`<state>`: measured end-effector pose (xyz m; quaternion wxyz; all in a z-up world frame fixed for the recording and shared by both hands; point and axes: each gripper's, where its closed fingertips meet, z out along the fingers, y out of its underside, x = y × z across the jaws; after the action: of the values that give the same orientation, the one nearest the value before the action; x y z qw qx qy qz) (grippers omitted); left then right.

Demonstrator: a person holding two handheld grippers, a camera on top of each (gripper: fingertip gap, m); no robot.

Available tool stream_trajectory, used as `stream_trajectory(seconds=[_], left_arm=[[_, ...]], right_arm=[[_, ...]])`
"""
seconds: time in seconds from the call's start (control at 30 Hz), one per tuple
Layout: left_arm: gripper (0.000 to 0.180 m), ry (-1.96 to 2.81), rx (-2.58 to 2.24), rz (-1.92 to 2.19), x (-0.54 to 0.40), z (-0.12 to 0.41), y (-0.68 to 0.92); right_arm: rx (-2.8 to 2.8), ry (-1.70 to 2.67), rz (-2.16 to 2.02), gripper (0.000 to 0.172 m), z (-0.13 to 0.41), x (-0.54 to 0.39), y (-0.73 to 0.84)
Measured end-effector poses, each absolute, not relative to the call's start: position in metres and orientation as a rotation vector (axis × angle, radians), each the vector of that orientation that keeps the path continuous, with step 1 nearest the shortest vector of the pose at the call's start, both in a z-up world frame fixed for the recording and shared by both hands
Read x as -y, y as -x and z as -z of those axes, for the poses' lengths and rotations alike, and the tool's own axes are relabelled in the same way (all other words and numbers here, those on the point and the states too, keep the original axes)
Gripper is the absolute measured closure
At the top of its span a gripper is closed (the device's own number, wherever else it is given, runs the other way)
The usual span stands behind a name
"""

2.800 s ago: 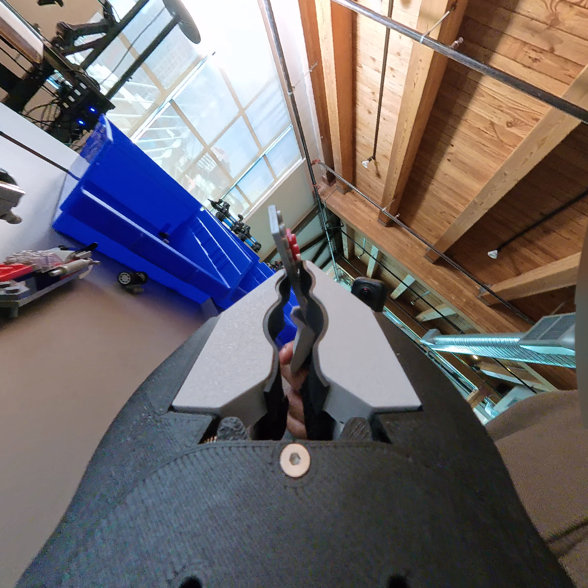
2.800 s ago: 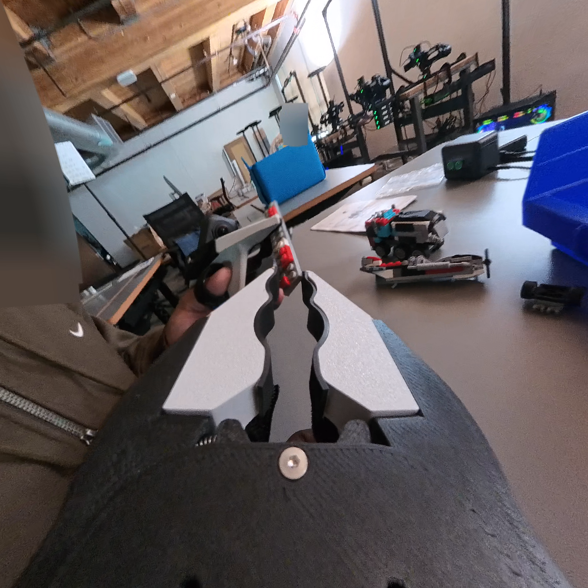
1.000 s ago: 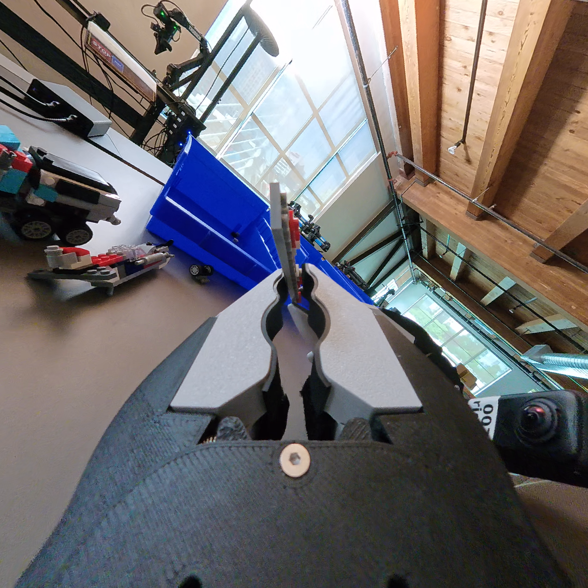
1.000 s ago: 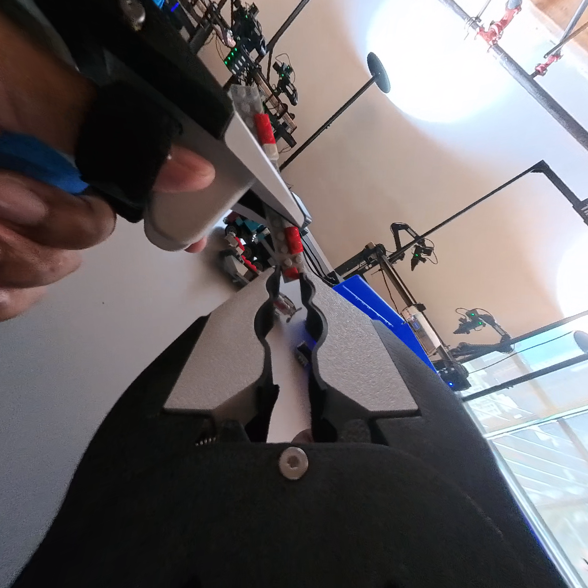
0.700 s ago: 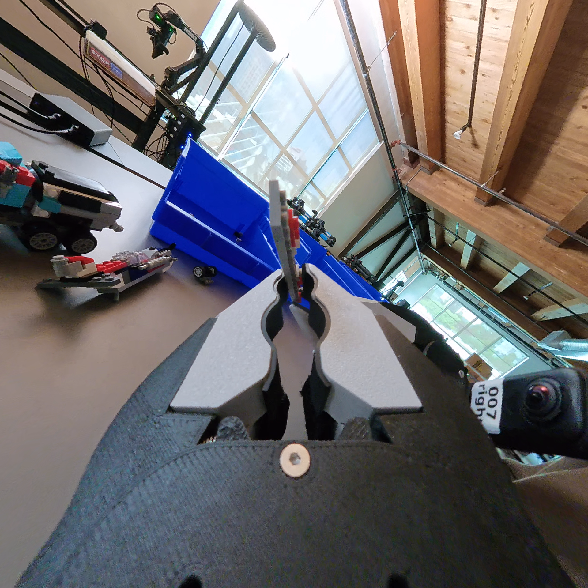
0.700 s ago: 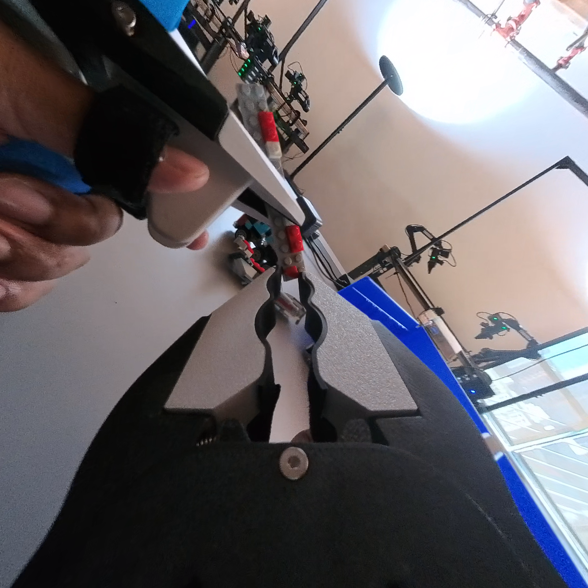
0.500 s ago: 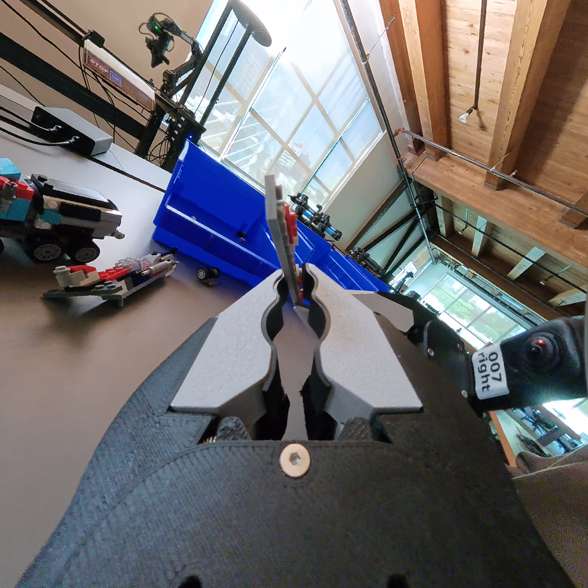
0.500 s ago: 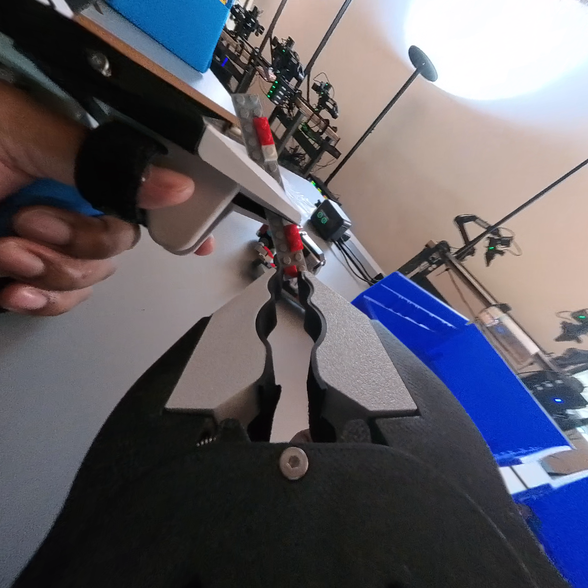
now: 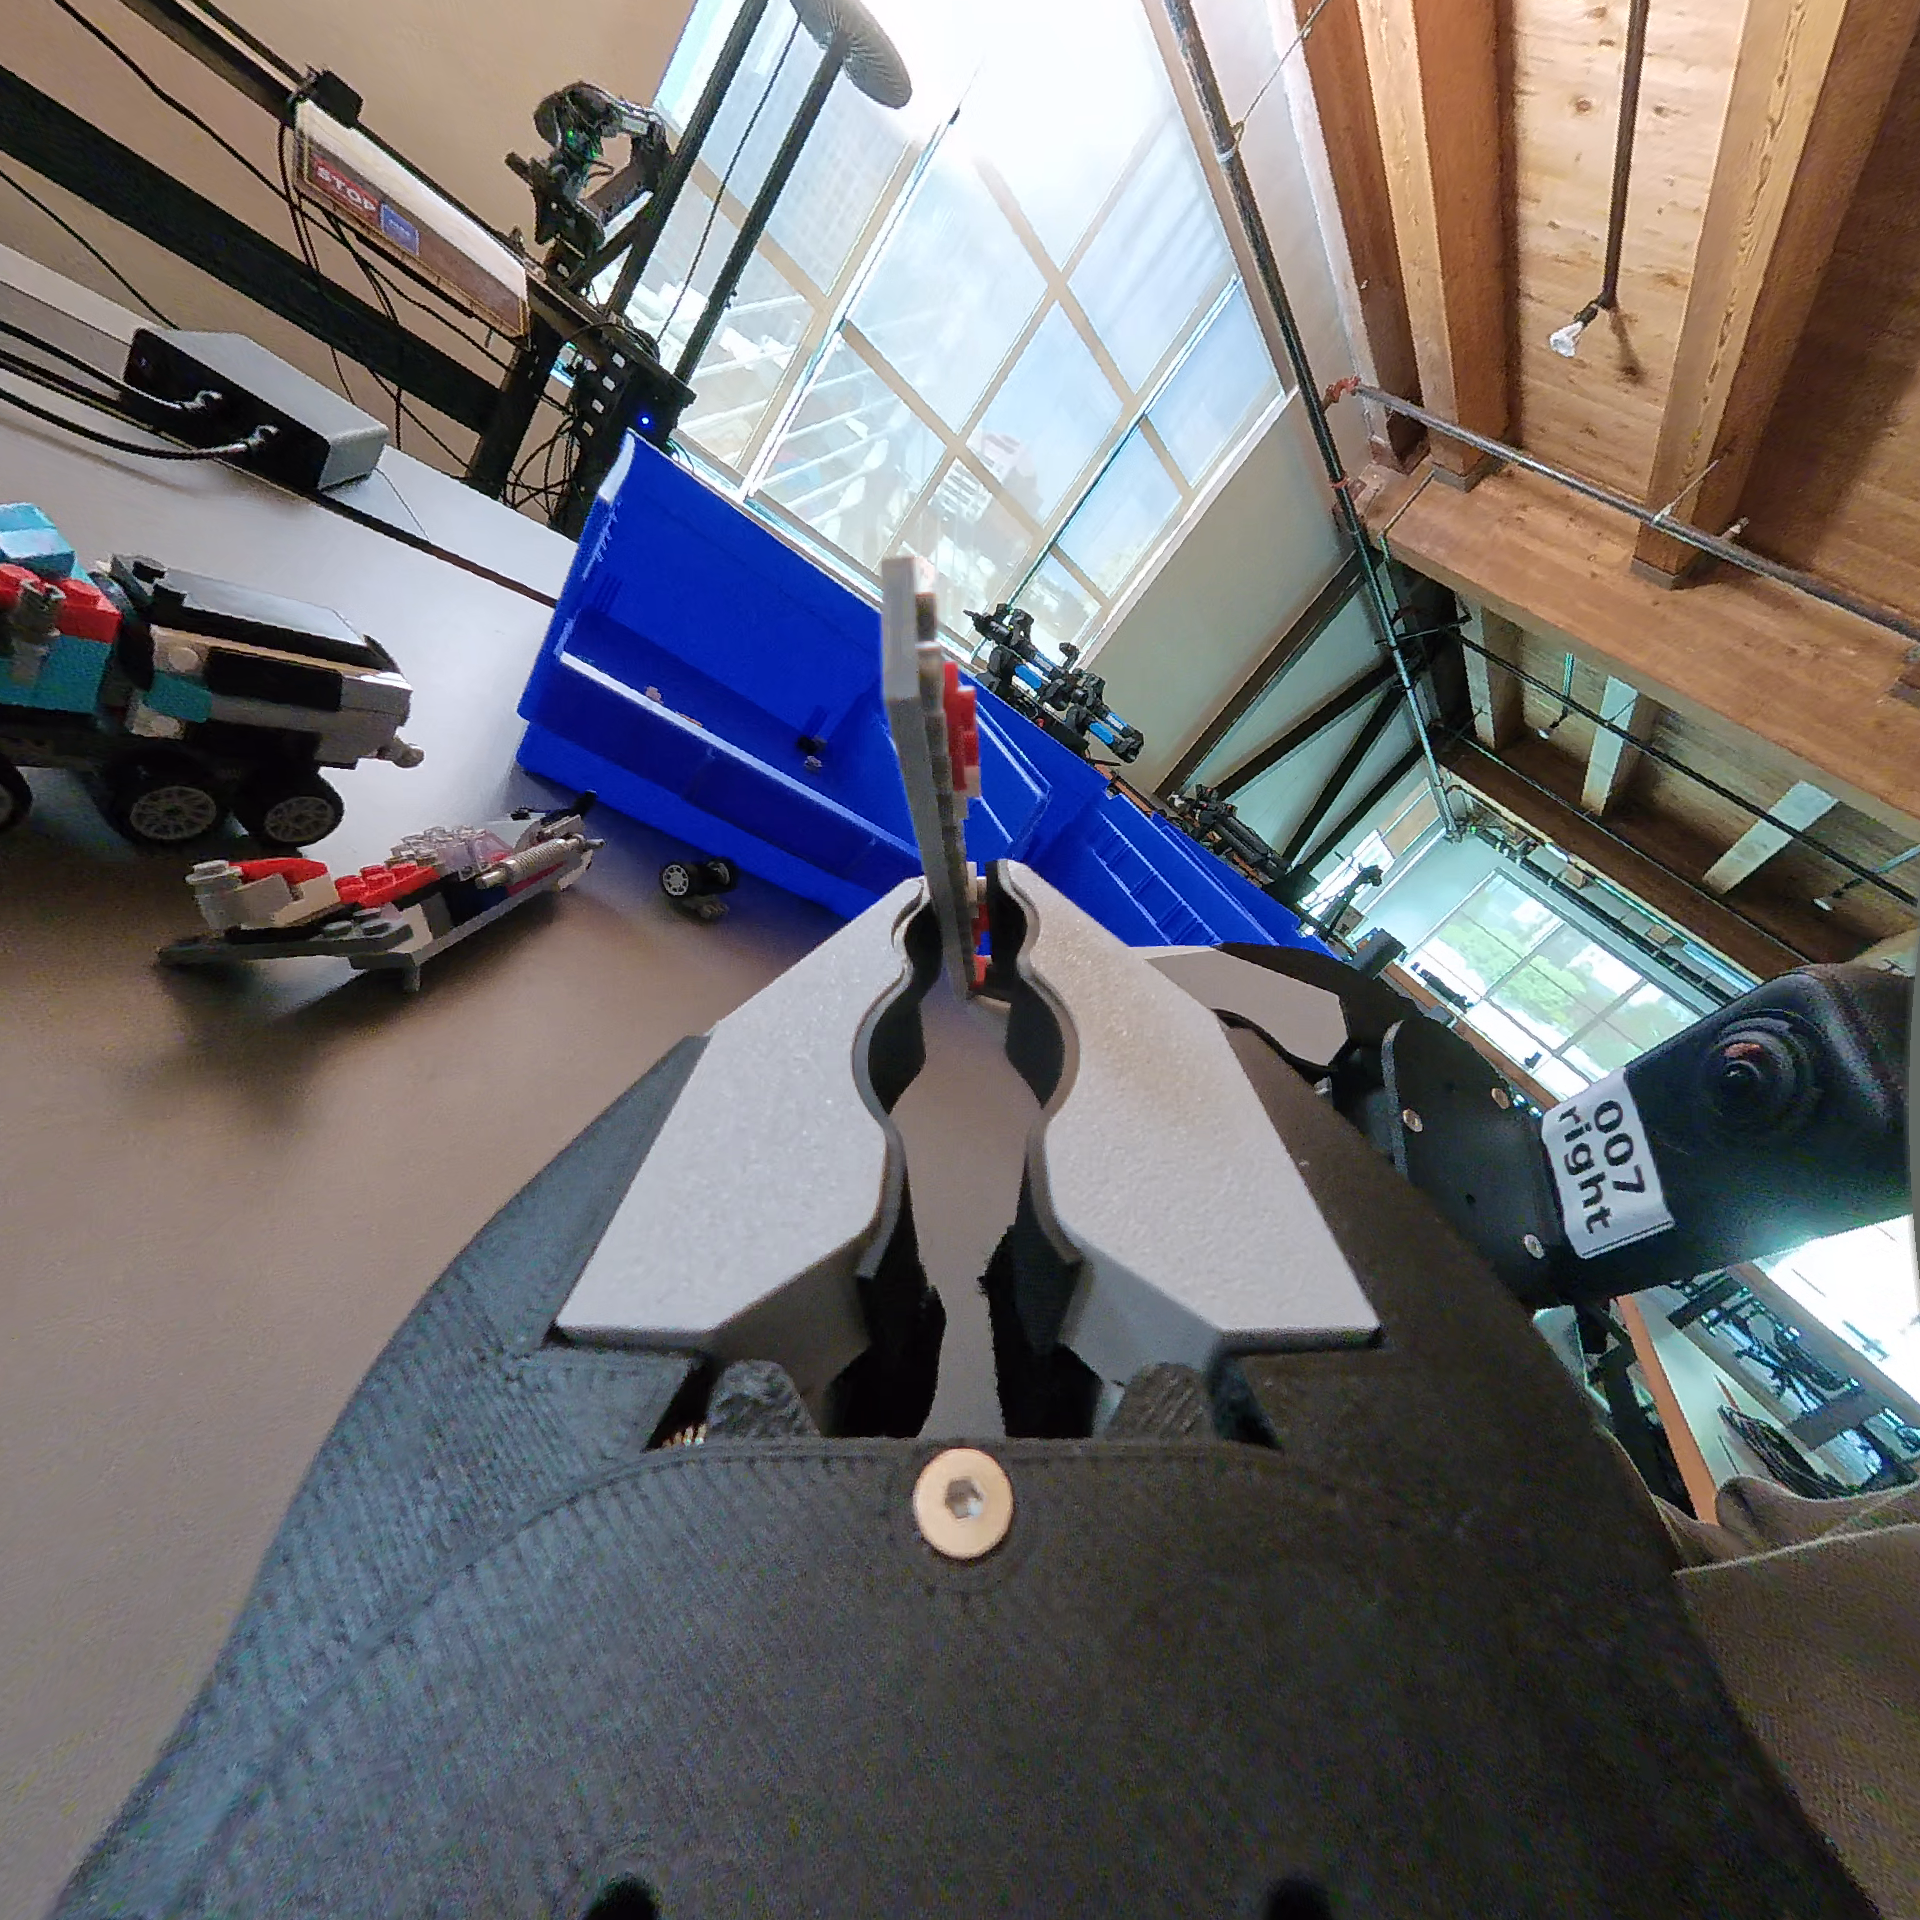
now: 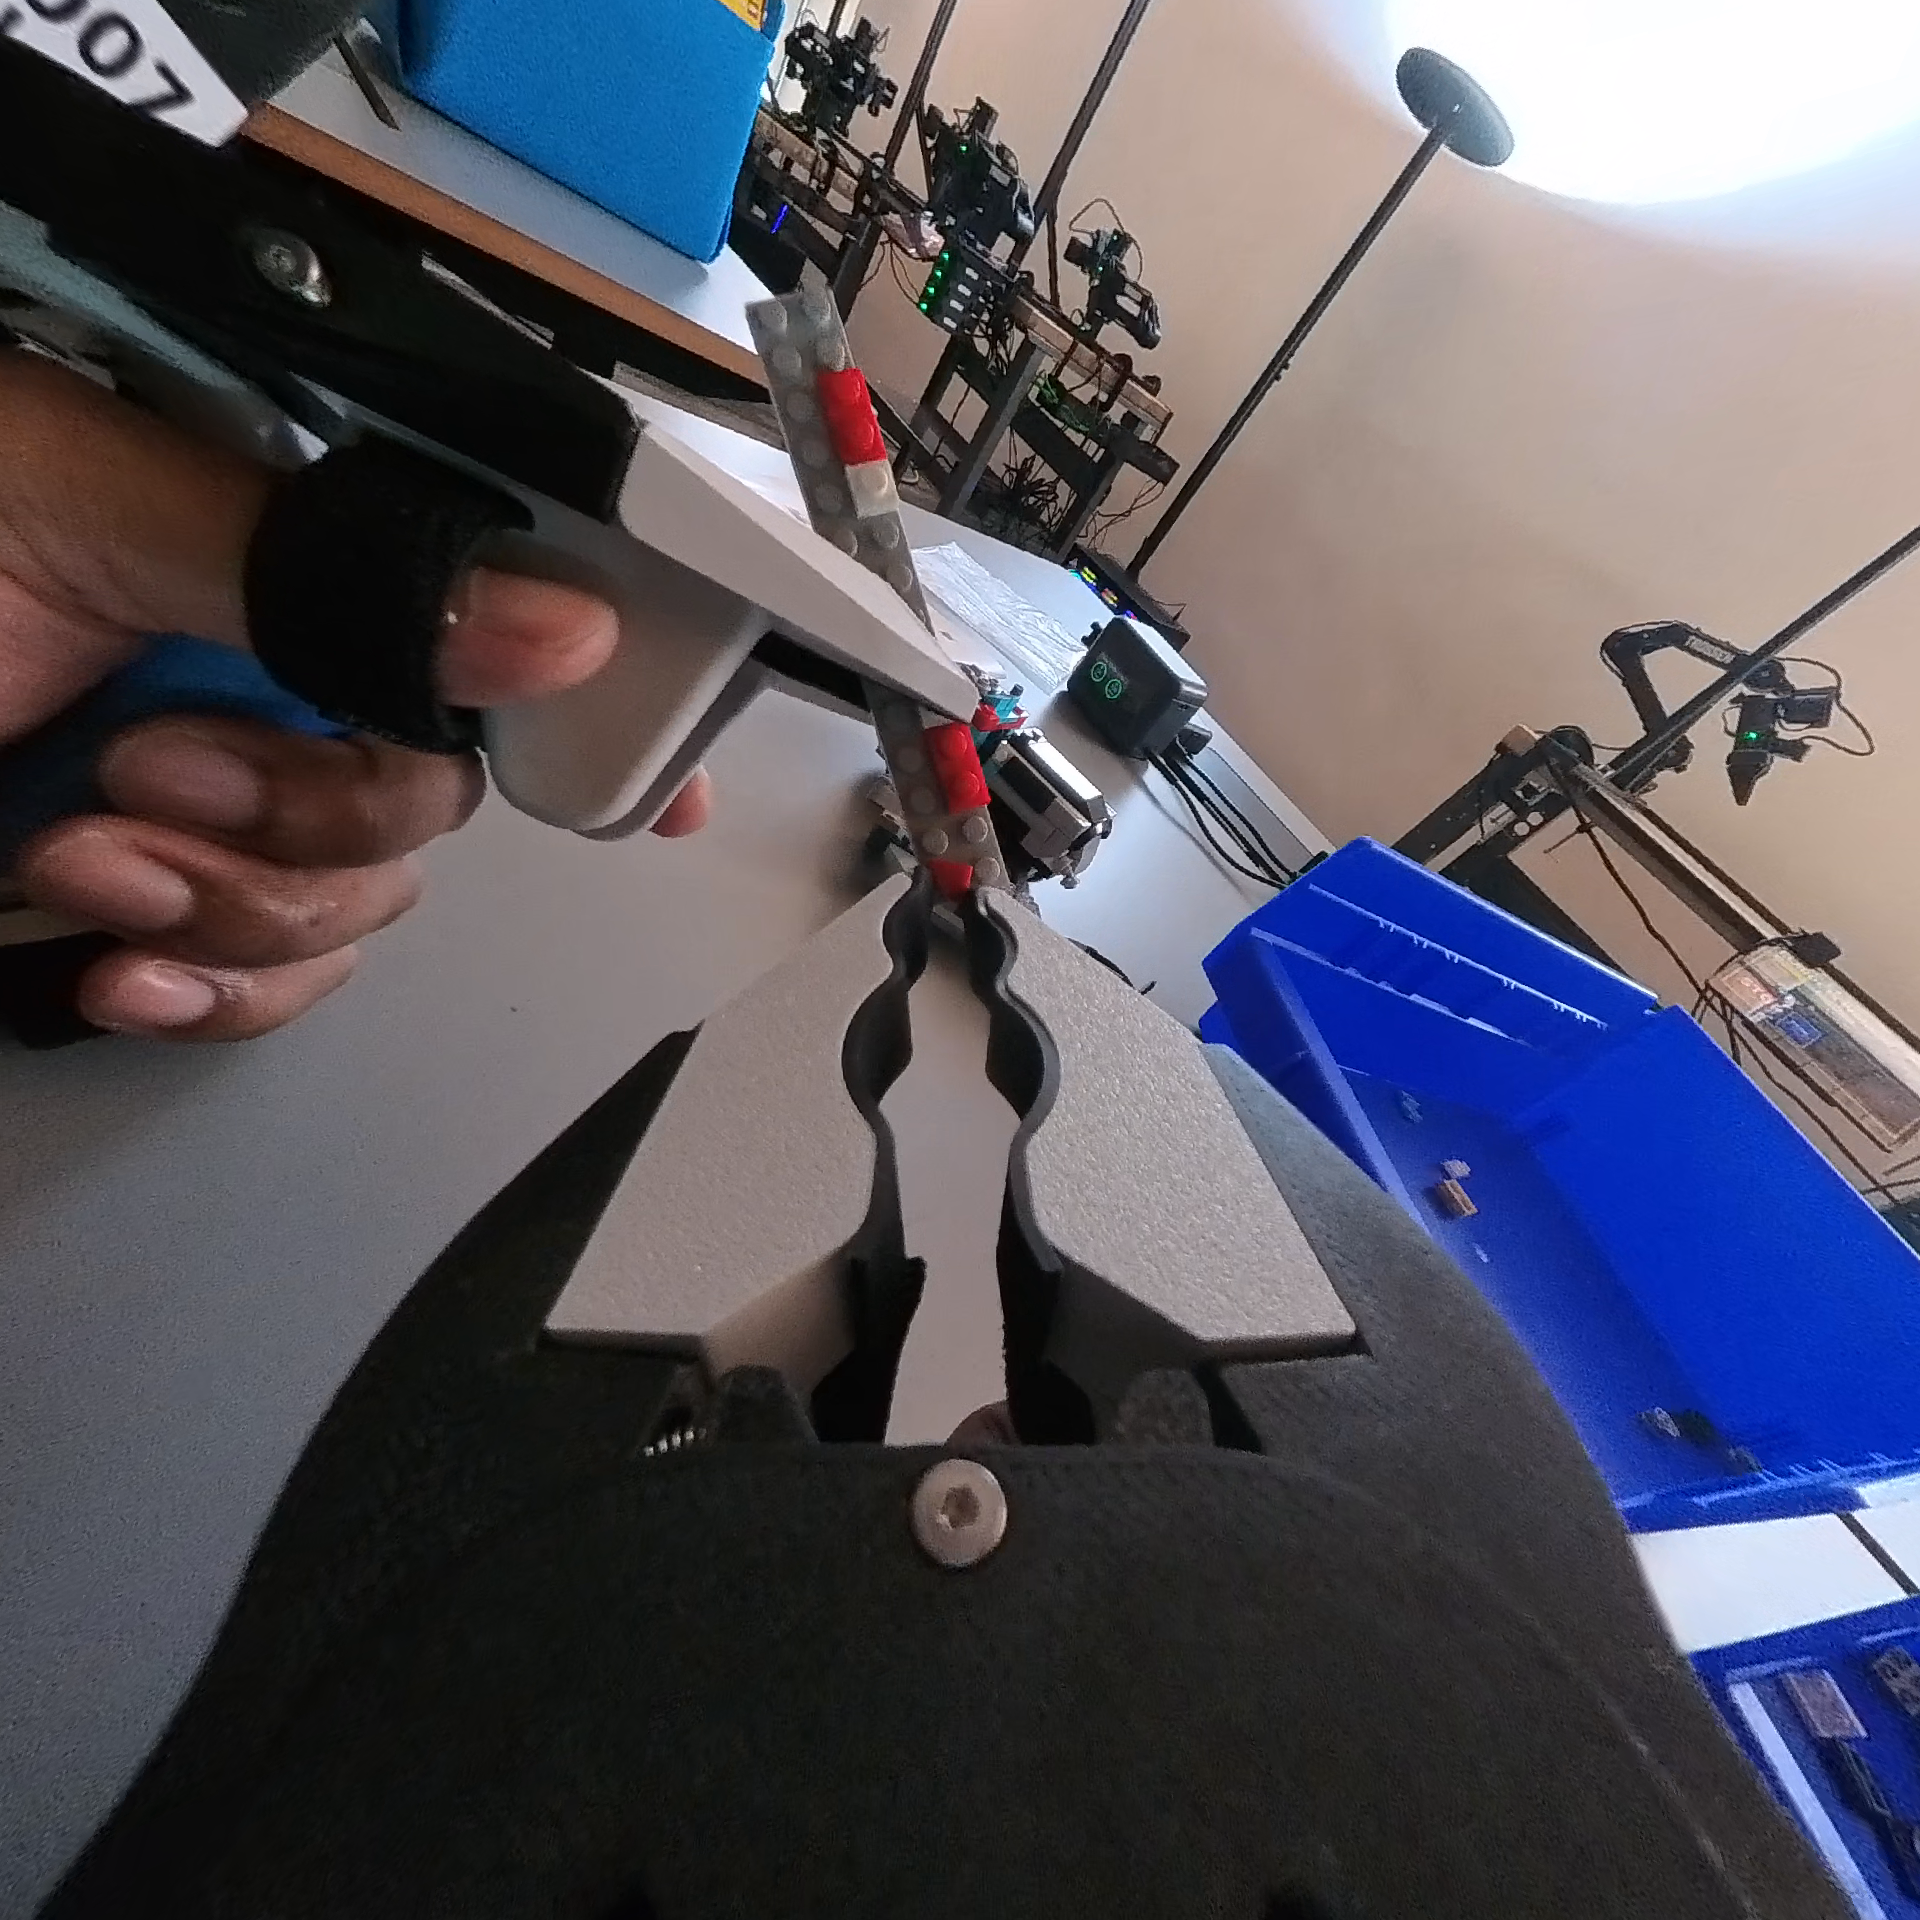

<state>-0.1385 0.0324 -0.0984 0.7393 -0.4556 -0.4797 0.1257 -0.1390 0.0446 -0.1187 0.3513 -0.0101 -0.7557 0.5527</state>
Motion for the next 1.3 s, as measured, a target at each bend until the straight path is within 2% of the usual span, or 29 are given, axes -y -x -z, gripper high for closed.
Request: stream_trajectory(seconds=[1.3], left_arm=[[0.172, 0.828, 1.153, 0.027, -0.018, 0.107, 0.151]], right_arm=[[1.95, 0.131, -1.439, 0.168, 0.119, -0.036, 0.143]])
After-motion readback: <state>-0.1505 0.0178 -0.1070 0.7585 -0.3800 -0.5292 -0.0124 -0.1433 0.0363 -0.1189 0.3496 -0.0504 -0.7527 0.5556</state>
